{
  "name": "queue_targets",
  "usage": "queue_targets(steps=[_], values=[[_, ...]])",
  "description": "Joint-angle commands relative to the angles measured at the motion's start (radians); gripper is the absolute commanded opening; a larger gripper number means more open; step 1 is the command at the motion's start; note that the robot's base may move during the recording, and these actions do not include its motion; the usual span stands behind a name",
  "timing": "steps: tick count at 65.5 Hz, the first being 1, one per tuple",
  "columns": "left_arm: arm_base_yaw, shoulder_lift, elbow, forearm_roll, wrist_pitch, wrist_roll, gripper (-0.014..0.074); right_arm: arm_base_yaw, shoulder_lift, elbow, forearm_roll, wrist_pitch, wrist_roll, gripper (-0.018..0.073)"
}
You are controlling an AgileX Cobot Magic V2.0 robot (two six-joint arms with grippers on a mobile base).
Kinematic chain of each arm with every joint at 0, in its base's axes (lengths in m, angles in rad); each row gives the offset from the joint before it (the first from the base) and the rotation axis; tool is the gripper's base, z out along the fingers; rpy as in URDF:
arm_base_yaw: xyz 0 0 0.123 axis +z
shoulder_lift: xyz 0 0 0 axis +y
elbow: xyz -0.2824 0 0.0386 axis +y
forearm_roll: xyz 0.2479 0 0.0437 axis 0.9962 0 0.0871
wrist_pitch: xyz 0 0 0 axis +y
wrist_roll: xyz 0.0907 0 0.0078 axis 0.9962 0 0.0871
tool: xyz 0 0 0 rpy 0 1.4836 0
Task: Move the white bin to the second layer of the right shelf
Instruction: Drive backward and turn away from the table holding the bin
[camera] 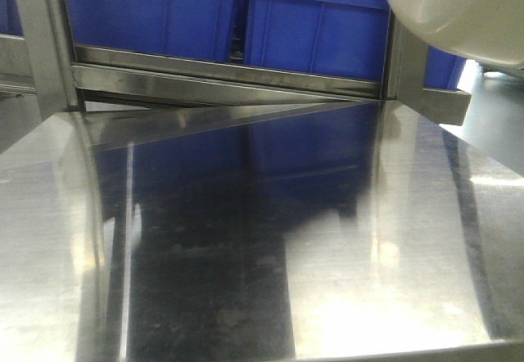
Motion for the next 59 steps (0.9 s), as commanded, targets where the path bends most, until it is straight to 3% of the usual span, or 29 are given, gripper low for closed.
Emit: queue_targets(steps=[1,59], values=[[-0.004,-0.003,0.037,0.0,-0.086,-0.003,0.0085,-0.008,-0.007,-0.029,0.005,-0.104,-0.004,0.0056],[-0.004,-0.003,0.037,0.0,-0.086,-0.003,0.0085,-0.008,-0.007,-0.029,0.005,-0.104,-0.004,0.0056]])
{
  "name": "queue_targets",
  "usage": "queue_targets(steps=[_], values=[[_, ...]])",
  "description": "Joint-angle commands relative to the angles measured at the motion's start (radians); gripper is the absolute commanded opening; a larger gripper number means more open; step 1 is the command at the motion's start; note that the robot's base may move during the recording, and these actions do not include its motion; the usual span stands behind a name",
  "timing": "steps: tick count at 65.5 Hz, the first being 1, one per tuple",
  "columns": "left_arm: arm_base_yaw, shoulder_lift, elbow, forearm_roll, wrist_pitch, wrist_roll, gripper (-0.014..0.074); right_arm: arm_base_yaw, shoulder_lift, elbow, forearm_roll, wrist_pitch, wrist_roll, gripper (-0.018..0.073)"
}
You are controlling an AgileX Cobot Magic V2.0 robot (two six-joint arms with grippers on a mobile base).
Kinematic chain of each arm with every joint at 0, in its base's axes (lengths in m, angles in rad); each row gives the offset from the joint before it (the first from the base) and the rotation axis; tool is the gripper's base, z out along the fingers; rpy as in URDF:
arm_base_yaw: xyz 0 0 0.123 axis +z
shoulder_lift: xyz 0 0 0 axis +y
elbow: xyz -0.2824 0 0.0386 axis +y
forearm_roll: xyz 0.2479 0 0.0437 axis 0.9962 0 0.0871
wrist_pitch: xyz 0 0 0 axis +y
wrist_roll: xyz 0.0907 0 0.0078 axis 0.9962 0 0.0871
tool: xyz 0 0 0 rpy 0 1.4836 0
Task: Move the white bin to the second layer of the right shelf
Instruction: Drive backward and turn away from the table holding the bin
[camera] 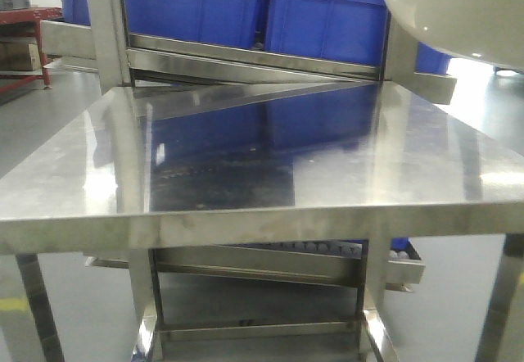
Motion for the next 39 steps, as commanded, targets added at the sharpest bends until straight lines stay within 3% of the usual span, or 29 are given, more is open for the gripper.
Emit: queue_targets(steps=[1,39], values=[[-0.004,-0.003,0.037,0.0,-0.086,-0.003,0.0085,-0.008,-0.007,-0.029,0.005,-0.103,-0.004,0.0056],[-0.004,-0.003,0.037,0.0,-0.086,-0.003,0.0085,-0.008,-0.007,-0.029,0.005,-0.103,-0.004,0.0056]])
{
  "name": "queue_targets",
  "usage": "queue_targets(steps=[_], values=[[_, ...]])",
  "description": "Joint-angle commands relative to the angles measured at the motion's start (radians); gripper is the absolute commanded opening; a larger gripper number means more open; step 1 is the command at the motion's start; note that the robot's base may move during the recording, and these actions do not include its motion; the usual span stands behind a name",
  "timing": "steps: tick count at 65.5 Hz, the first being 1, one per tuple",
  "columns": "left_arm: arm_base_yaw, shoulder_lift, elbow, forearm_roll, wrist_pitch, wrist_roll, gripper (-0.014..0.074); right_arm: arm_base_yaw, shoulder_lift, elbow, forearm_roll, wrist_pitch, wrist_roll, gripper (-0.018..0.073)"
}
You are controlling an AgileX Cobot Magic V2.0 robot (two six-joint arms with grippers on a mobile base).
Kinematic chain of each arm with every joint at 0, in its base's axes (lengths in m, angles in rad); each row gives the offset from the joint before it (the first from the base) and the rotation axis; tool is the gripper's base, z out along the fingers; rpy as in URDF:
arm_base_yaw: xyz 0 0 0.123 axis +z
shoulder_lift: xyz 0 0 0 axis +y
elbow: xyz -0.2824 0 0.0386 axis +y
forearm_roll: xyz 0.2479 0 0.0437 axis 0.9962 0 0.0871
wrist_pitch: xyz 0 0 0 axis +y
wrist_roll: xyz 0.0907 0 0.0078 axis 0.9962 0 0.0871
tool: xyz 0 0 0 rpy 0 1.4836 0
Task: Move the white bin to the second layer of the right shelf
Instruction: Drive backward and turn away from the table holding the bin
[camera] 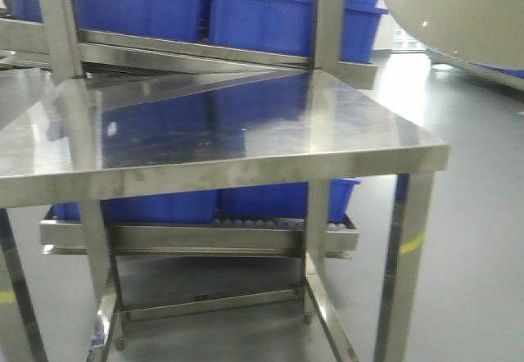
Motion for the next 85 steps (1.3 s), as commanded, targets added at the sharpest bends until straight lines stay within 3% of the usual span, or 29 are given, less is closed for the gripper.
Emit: queue_targets(steps=[1,85], values=[[-0.004,-0.003,0.037,0.0,-0.086,-0.003,0.0085,-0.008,-0.007,-0.029,0.005,-0.102,-0.002,0.0056],[-0.004,-0.003,0.037,0.0,-0.086,-0.003,0.0085,-0.008,-0.007,-0.029,0.005,-0.102,-0.002,0.0056]])
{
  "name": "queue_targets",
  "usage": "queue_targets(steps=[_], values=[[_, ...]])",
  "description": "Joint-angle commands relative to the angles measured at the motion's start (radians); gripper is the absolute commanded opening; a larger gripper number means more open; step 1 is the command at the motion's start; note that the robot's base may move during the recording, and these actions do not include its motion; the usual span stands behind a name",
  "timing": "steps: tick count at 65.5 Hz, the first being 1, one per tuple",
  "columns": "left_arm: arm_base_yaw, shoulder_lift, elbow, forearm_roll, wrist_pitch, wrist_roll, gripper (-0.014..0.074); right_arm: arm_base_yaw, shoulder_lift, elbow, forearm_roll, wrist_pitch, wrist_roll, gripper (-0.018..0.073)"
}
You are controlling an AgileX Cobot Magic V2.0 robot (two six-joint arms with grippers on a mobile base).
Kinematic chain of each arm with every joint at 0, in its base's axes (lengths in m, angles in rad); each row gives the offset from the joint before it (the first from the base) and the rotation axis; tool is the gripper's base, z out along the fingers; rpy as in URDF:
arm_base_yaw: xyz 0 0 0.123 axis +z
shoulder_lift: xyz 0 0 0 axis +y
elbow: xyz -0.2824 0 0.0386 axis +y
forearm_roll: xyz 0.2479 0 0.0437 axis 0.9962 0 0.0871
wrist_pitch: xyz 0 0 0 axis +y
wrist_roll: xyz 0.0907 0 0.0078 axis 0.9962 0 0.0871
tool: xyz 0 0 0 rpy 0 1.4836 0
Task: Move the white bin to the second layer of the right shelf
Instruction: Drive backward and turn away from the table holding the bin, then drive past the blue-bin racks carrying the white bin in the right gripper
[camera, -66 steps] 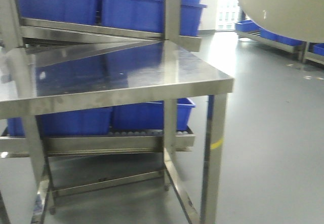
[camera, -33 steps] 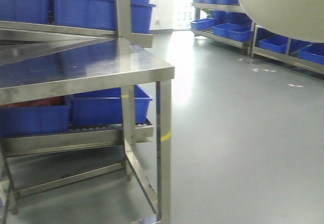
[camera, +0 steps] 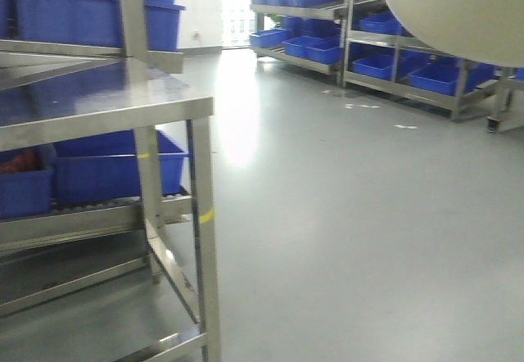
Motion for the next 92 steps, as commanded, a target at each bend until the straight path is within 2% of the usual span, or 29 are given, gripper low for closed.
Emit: queue_targets(steps=[1,92], values=[[-0.004,-0.003,0.037,0.0,-0.086,-0.003,0.0085,-0.008,-0.007,-0.029,0.005,-0.102,-0.002,0.0056],[-0.004,-0.003,0.037,0.0,-0.086,-0.003,0.0085,-0.008,-0.007,-0.029,0.005,-0.101,-0.002,0.0056]])
